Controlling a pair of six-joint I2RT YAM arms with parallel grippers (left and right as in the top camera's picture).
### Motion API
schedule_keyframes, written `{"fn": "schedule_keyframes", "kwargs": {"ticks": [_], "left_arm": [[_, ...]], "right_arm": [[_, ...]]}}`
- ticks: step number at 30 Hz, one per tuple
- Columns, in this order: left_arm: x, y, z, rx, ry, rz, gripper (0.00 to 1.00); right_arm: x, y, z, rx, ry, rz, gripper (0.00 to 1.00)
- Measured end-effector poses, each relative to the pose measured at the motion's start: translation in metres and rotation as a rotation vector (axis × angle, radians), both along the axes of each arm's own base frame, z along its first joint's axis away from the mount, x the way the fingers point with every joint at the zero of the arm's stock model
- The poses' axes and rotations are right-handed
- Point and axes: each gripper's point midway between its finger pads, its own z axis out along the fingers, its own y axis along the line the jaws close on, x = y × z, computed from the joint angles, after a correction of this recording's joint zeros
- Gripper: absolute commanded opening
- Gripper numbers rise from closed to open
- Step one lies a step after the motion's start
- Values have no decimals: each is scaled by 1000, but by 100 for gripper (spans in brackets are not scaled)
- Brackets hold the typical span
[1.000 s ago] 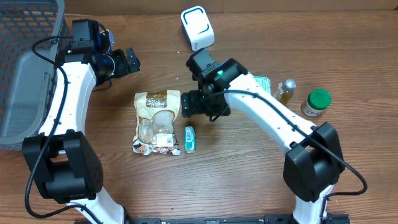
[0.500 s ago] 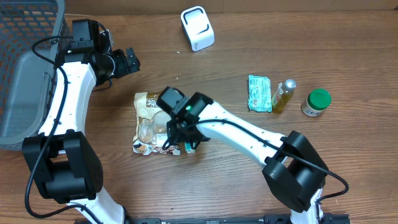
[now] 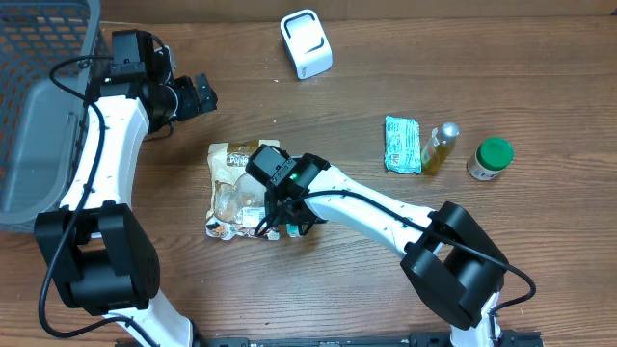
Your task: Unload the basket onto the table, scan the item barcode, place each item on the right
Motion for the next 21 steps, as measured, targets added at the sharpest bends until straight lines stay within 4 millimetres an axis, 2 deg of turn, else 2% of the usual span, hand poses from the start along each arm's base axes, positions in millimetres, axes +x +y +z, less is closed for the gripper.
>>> {"fn": "schedule_keyframes", "kwargs": {"ticks": [17,21], "left_arm": [[0,0,0,0,0,0,100],[0,0,0,0,0,0,99]], "right_arm": [[6,-3,0,-16,-30,-15,69],[6,-3,0,-15,-30,-15,63]]}}
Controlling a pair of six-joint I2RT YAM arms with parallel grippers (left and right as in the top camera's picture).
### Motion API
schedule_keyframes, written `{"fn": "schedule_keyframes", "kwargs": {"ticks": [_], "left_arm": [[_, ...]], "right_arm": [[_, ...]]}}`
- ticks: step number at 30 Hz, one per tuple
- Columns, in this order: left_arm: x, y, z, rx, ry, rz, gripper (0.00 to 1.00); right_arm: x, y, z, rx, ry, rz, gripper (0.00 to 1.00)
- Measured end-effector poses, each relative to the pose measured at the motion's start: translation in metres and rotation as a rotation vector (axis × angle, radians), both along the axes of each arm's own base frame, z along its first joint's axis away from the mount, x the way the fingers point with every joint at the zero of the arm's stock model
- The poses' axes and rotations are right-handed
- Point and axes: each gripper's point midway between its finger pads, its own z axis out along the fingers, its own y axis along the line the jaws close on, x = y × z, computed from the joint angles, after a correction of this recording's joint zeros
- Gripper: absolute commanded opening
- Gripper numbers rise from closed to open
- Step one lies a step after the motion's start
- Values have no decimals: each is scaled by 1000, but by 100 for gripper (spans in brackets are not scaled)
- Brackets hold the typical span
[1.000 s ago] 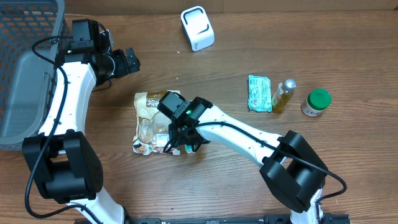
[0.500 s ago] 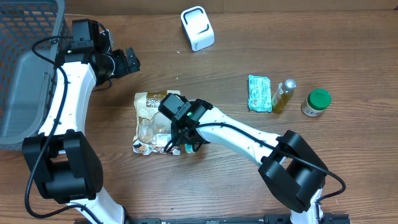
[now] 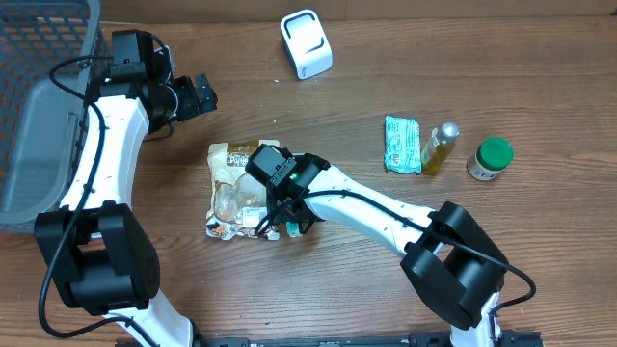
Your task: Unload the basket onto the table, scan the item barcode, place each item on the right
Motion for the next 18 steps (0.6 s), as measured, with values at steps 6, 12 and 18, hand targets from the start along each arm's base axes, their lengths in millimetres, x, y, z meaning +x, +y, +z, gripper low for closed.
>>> {"fn": "schedule_keyframes", "kwargs": {"ticks": [6,12,18], "left_arm": [[0,0,0,0,0,0,100],[0,0,0,0,0,0,100],[0,0,0,0,0,0,99]], "right_arm": [[1,2,-1,7,-6,-2,58],[-4,-4,-15,-6,-4,0,36],[-3,-21,-17,-97,-26,7,31]]}}
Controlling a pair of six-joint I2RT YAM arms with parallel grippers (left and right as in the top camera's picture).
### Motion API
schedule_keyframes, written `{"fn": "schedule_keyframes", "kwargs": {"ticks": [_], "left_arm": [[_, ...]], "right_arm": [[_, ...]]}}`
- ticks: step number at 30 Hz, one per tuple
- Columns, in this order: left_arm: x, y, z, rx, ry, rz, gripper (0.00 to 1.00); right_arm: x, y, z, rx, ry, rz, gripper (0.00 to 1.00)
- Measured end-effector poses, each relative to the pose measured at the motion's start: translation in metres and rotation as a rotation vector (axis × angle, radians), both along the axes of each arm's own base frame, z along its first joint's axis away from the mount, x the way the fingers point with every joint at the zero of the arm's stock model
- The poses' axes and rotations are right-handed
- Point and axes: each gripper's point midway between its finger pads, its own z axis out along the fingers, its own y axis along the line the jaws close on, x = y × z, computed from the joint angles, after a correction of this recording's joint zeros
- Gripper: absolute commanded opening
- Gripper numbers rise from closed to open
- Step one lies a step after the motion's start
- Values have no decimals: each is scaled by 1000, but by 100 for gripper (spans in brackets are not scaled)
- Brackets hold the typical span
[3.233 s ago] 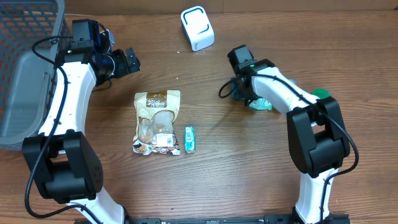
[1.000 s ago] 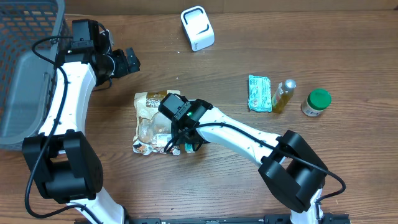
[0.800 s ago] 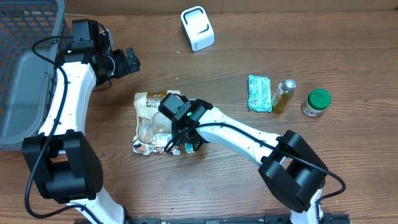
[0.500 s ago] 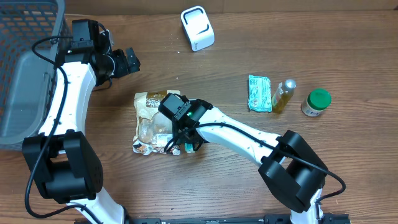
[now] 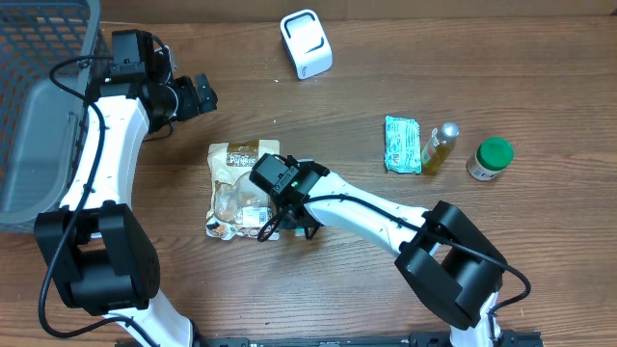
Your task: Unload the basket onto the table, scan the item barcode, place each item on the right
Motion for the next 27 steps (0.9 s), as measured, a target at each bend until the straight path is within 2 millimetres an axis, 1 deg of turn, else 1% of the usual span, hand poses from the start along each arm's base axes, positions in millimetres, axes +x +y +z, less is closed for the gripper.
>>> {"fn": "schedule_keyframes", "kwargs": {"ticks": [1,2,4,8,10,17,20,22,26,27], "left_arm": [[0,0,0,0,0,0,99],[0,0,0,0,0,0,99],[0,0,0,0,0,0,99],[0,0,0,0,0,0,100],[0,0,0,0,0,0,99],[0,0,0,0,0,0,100],[0,0,0,0,0,0,100],[0,0,0,0,0,0,100],[0,0,0,0,0,0,100],[0,0,0,0,0,0,99]], "right_arm": [[1,-4,2,-24,-8,6,30],[4,-8,5,-48,-21,12,27],[13,-16,13,-100,-61,24,27],[41,-28,29,-156,-160,14,24],[49,-37,32,-177,-176,9,23],[74,-67,33,-203,-183,-55,24],[79,-77,33,-203,-176,-81,25],[80,-78,31,-191,-162,-90,25],[78,-73,29,-152,-138,-91,26],[79,-71,28,-140,-140,-91,30]]}}
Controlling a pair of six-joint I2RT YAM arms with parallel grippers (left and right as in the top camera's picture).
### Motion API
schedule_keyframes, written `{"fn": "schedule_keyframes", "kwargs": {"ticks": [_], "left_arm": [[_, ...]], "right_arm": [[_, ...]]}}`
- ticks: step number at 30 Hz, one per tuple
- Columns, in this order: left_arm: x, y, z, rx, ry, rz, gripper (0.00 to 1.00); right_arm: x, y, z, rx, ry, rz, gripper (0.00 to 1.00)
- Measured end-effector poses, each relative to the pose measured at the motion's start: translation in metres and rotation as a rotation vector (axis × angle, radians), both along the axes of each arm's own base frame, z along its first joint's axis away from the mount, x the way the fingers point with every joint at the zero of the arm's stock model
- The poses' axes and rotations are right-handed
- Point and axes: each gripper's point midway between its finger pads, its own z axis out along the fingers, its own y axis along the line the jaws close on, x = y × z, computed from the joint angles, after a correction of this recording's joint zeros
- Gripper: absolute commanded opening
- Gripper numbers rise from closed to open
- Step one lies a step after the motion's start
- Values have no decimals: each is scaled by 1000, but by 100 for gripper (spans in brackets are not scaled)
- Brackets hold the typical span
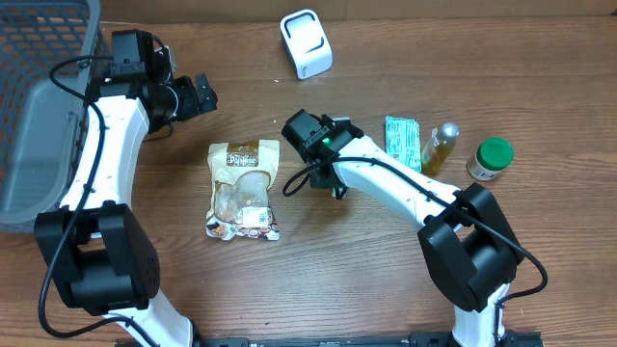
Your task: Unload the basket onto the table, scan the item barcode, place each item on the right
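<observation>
Only the overhead view is given. The item, a tan snack bag point(242, 189) with a printed label near its lower end, lies flat on the wooden table left of centre. My right gripper point(334, 187) hangs right of the bag, apart from it, holding nothing; its fingers are too small and dark to read. My left gripper point(203, 94) is held above the table at the upper left, fingers apart and empty. The white scanner point(307, 43) stands at the back centre.
A grey mesh basket point(39, 106) fills the far left edge. At the right lie a green packet point(403, 145), a small bottle of yellow liquid point(439, 147) and a green-lidded jar point(490, 159).
My right gripper was over the bag's lower right corner; now it is up and to the right, clear of the bag. The bag lies where it was. The left arm has not moved.
At all three earlier moments my right gripper stood on the bag's lower right part, shifting only slightly. Now it is away from the bag, which stays flat in the same spot. My left arm held still throughout.
</observation>
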Motion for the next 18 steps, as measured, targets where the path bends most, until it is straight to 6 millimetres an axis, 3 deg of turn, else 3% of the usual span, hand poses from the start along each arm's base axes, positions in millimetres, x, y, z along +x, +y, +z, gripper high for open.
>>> {"fn": "schedule_keyframes", "kwargs": {"ticks": [3,7,18], "left_arm": [[0,0,0,0,0,0,99],[0,0,0,0,0,0,99],[0,0,0,0,0,0,100]], "right_arm": [[-2,1,-5,8,8,3,33],[-5,-1,-8,5,20,5,53],[13,3,1,29,-34,12,52]]}}
